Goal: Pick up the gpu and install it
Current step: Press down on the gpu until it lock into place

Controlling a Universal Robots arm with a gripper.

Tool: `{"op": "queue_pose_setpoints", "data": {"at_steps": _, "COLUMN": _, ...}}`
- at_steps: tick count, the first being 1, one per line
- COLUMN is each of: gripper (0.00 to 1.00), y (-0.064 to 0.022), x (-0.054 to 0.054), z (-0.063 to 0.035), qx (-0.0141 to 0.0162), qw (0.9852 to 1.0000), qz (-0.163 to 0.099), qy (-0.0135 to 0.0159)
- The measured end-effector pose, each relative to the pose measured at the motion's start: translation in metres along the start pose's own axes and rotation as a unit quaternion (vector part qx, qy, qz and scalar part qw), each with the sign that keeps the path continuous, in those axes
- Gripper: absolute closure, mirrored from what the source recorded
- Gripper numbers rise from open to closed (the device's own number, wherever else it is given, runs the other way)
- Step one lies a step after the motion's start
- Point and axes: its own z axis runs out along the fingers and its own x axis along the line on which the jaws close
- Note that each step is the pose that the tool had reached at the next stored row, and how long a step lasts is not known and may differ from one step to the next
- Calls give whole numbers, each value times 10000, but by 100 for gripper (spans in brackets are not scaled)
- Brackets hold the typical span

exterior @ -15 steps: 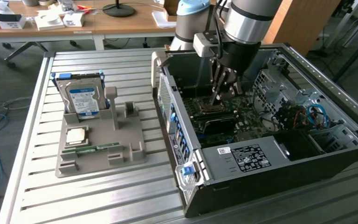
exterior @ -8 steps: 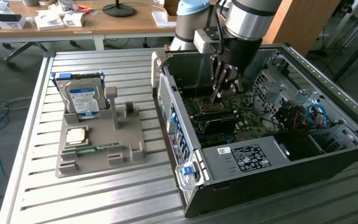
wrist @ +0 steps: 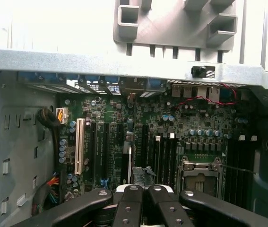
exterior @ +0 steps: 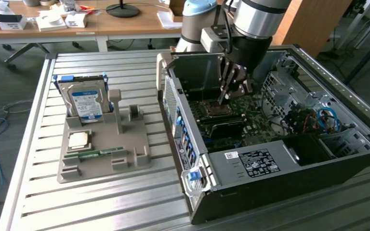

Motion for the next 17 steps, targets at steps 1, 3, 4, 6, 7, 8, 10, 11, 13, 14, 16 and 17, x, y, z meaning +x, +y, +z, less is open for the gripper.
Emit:
{"op": "queue_pose_setpoints", "data": {"at_steps": 1, "gripper": 89, "y": 0, "x": 0, "z": 0, "qx": 0, "qw": 10000, "qz": 0, "qy": 0}}
{"op": "queue_pose_setpoints", "data": {"at_steps": 3, "gripper": 89, "y": 0, "x": 0, "z": -1, "qx": -1, "qw": 10000, "qz": 0, "qy": 1}}
{"op": "queue_pose_setpoints", "data": {"at_steps": 4, "gripper": 89, "y": 0, "x": 0, "z": -1, "qx": 0, "qw": 10000, "qz": 0, "qy": 1}}
{"op": "queue_pose_setpoints", "data": {"at_steps": 6, "gripper": 89, "y": 0, "x": 0, "z": -8, "qx": -1, "qw": 10000, "qz": 0, "qy": 3}}
{"op": "queue_pose_setpoints", "data": {"at_steps": 7, "gripper": 89, "y": 1, "x": -1, "z": -20, "qx": -2, "qw": 10000, "qz": 1, "qy": 4}}
{"op": "queue_pose_setpoints", "data": {"at_steps": 8, "gripper": 89, "y": 1, "x": -1, "z": -30, "qx": -1, "qw": 10000, "qz": 0, "qy": 2}}
{"op": "queue_pose_setpoints", "data": {"at_steps": 10, "gripper": 89, "y": 1, "x": -1, "z": -37, "qx": 0, "qw": 10000, "qz": 0, "qy": 1}}
{"op": "queue_pose_setpoints", "data": {"at_steps": 11, "gripper": 89, "y": 1, "x": -1, "z": -38, "qx": 0, "qw": 10000, "qz": 0, "qy": 1}}
{"op": "queue_pose_setpoints", "data": {"at_steps": 13, "gripper": 89, "y": -5, "x": -1, "z": -39, "qx": -1, "qw": 10000, "qz": -1, "qy": 1}}
{"op": "queue_pose_setpoints", "data": {"at_steps": 14, "gripper": 89, "y": -11, "x": -1, "z": -40, "qx": -1, "qw": 10000, "qz": 0, "qy": 2}}
{"op": "queue_pose_setpoints", "data": {"at_steps": 16, "gripper": 89, "y": -25, "x": -1, "z": -40, "qx": -1, "qw": 10000, "qz": 0, "qy": 1}}
{"op": "queue_pose_setpoints", "data": {"at_steps": 17, "gripper": 89, "y": -29, "x": -1, "z": -40, "qx": -1, "qw": 10000, "qz": 0, "qy": 1}}
